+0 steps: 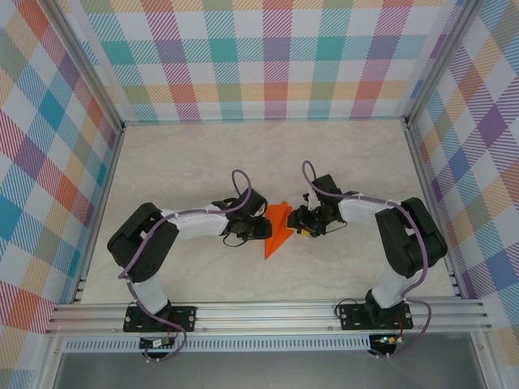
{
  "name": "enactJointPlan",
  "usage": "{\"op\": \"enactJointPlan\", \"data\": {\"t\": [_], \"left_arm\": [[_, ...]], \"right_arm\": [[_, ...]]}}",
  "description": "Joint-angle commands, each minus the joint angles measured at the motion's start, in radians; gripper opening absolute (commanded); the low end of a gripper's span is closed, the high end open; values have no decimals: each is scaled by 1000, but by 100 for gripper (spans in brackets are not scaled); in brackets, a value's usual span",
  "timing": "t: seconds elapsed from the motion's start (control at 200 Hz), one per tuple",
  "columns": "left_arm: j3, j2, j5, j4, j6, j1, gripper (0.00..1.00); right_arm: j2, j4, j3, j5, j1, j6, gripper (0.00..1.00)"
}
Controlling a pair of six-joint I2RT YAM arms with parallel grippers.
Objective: Fold a paper plane with a square sheet of paper (pick it up from the middle)
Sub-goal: Turn over the paper at the center of the table.
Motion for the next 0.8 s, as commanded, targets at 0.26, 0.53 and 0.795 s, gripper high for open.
{"op": "enactJointPlan", "data": {"t": [0.26, 0.53, 0.795], "left_arm": [[27, 51, 8, -34, 13, -4, 31], [38, 61, 4, -44, 13, -13, 30], [37, 49, -12, -51, 12, -12, 28]], "right_arm": [[33, 92, 3, -79, 8, 25, 41], [52, 106, 6, -86, 8, 32, 43], [13, 142, -11, -93, 8, 51, 47]]}}
